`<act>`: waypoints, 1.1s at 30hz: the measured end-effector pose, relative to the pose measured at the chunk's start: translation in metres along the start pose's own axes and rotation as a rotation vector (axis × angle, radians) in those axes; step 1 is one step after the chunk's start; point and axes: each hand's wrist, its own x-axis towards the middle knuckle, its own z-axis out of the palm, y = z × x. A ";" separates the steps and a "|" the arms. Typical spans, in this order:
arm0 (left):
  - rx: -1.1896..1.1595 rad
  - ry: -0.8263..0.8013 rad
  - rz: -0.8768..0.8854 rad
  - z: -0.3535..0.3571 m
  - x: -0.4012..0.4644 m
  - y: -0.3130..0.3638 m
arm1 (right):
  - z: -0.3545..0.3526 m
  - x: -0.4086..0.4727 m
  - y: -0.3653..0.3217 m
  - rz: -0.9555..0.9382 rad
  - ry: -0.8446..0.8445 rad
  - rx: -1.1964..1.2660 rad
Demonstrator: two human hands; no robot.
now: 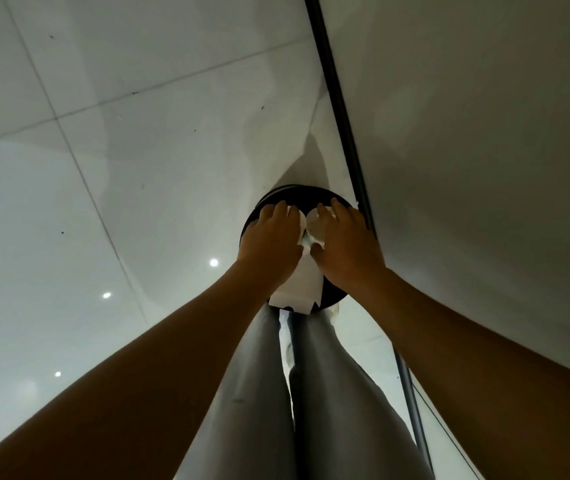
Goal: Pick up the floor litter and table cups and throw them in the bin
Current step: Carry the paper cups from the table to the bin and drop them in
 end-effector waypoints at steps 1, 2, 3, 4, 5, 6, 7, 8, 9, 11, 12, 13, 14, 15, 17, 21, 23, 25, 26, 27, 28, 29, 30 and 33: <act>-0.021 0.009 -0.008 -0.004 -0.006 -0.002 | -0.003 -0.004 -0.001 0.011 0.002 0.014; -0.045 0.016 -0.025 -0.010 -0.013 -0.003 | -0.007 -0.010 -0.002 0.020 0.005 0.025; -0.065 0.017 -0.046 -0.016 -0.022 -0.003 | -0.012 -0.018 -0.003 0.024 0.007 0.029; -0.079 0.012 -0.063 -0.024 -0.033 -0.003 | -0.018 -0.027 -0.004 0.027 0.005 0.025; -0.087 0.004 -0.075 -0.033 -0.045 -0.003 | -0.026 -0.038 -0.006 0.028 0.001 0.015; -0.092 0.000 -0.085 -0.042 -0.059 -0.002 | -0.035 -0.049 -0.009 0.028 -0.002 0.003; -0.095 -0.002 -0.093 -0.053 -0.074 -0.001 | -0.045 -0.062 -0.014 0.025 -0.001 -0.007; -0.095 -0.005 -0.095 -0.066 -0.090 0.001 | -0.057 -0.076 -0.019 0.019 0.003 -0.014; -0.092 -0.008 -0.097 -0.078 -0.107 0.003 | -0.068 -0.090 -0.026 0.010 0.004 -0.013; -0.084 -0.012 -0.112 -0.105 -0.141 0.007 | -0.093 -0.119 -0.043 -0.012 0.002 0.001; -0.084 -0.012 -0.126 -0.118 -0.158 0.010 | -0.106 -0.133 -0.053 -0.028 -0.001 0.003; -0.088 -0.008 -0.140 -0.132 -0.177 0.012 | -0.118 -0.147 -0.064 -0.054 -0.003 -0.001; -0.096 0.001 -0.156 -0.145 -0.195 0.013 | -0.130 -0.160 -0.076 -0.089 -0.005 -0.012; -0.105 0.017 -0.176 -0.156 -0.212 0.015 | -0.141 -0.173 -0.087 -0.129 -0.007 -0.026; -0.125 0.073 -0.232 -0.176 -0.250 0.017 | -0.161 -0.199 -0.111 -0.219 -0.013 -0.054; -0.140 0.162 -0.379 -0.202 -0.329 0.032 | -0.193 -0.256 -0.156 -0.434 -0.009 -0.091; -0.147 0.183 -0.444 -0.207 -0.370 0.041 | -0.204 -0.285 -0.175 -0.491 -0.007 -0.085; -0.183 0.223 -0.517 -0.209 -0.413 0.050 | -0.210 -0.315 -0.193 -0.534 -0.003 -0.111; -0.209 0.247 -0.555 -0.208 -0.434 0.053 | -0.210 -0.330 -0.202 -0.562 -0.010 -0.147; -0.237 0.271 -0.592 -0.206 -0.456 0.056 | -0.209 -0.346 -0.211 -0.595 -0.022 -0.193; -0.264 0.294 -0.627 -0.203 -0.478 0.058 | -0.205 -0.363 -0.221 -0.630 -0.037 -0.247; -0.289 0.315 -0.665 -0.198 -0.501 0.060 | -0.199 -0.379 -0.231 -0.668 -0.053 -0.305; -0.312 0.337 -0.705 -0.192 -0.524 0.060 | -0.191 -0.396 -0.243 -0.710 -0.067 -0.363; -0.389 0.407 -0.847 -0.162 -0.595 0.058 | -0.157 -0.449 -0.282 -0.853 -0.113 -0.508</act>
